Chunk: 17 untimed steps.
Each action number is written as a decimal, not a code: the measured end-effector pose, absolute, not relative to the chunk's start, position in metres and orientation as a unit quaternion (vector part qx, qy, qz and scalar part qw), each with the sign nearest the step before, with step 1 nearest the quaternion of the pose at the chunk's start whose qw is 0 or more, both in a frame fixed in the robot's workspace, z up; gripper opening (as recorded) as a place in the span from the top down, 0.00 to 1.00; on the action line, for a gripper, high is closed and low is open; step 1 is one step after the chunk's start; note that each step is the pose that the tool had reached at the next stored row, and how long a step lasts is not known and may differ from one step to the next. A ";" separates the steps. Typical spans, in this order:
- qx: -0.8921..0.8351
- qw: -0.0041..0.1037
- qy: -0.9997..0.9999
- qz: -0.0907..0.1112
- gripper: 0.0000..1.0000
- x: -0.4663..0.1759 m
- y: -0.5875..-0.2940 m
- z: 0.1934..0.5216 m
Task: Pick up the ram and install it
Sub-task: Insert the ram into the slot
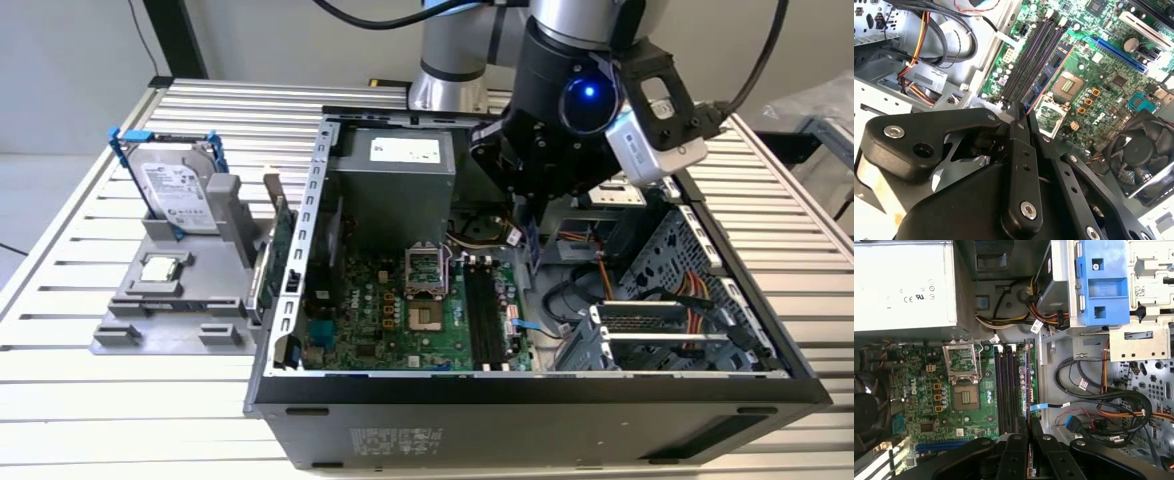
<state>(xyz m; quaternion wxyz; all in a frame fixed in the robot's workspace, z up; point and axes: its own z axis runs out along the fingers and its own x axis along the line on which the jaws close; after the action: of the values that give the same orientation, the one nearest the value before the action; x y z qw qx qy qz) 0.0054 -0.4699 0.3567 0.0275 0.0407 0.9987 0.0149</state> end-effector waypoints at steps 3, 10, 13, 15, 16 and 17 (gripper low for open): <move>0.041 0.027 0.999 0.015 1.00 0.006 -0.470 0.355; 0.041 0.027 0.999 0.015 1.00 0.007 -0.470 0.352; 0.041 0.027 0.999 0.015 1.00 0.007 -0.470 0.352; 0.041 0.027 0.999 0.015 1.00 0.007 -0.470 0.352; 0.041 0.027 0.999 0.015 1.00 0.007 -0.470 0.351; 0.041 0.027 0.999 0.016 1.00 0.007 -0.470 0.351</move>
<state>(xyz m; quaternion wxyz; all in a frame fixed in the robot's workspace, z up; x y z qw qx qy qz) 0.0072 -0.4699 0.3512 0.0269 0.0407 0.9987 0.0155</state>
